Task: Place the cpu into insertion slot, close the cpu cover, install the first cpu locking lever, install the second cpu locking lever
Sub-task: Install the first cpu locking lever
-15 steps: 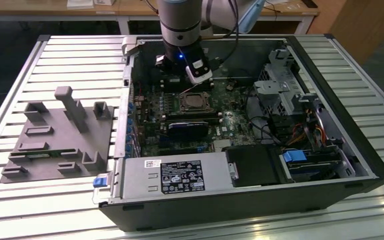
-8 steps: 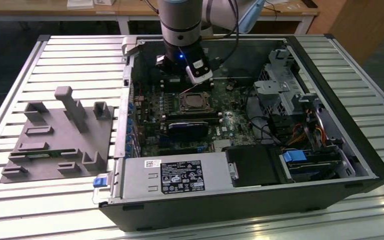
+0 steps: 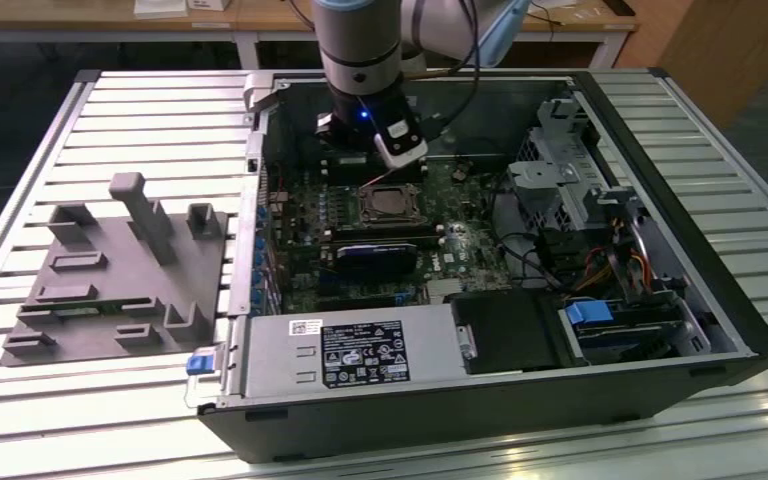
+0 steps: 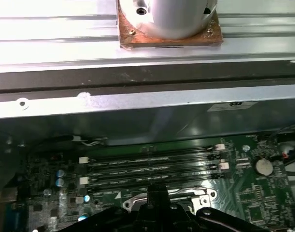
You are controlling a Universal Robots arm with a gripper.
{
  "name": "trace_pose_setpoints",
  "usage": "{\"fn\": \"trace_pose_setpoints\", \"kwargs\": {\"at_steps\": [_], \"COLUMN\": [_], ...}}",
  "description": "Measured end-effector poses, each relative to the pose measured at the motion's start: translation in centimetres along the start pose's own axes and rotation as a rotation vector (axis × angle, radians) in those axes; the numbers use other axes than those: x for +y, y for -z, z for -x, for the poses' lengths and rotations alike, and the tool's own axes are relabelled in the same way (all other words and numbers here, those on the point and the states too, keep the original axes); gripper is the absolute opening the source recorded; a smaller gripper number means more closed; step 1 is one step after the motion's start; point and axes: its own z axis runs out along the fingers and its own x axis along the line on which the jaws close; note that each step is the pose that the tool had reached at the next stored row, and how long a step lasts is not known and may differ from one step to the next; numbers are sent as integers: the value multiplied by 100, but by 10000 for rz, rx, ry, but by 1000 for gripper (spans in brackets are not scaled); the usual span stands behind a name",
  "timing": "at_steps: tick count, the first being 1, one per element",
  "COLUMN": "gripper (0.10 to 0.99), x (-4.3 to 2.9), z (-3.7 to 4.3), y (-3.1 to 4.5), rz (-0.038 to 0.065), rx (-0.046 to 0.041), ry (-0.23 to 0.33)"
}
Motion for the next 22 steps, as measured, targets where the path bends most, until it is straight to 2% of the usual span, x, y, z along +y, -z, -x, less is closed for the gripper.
{"fn": "trace_pose_setpoints", "kwargs": {"at_steps": [6, 8, 9, 12, 16, 22], "gripper": [102, 102, 102, 102, 102, 102], "x": [-5, -9, -15, -39, -60, -73], "z": [-1, -1, -1, -2, -7, -11], "y": [-10, -14, -18, -47, -100, -139], "rz": [91, 115, 122, 136, 138, 138], "rx": [-665, -845, -907, -981, -993, -993], "ry": [214, 270, 290, 312, 316, 316]}}
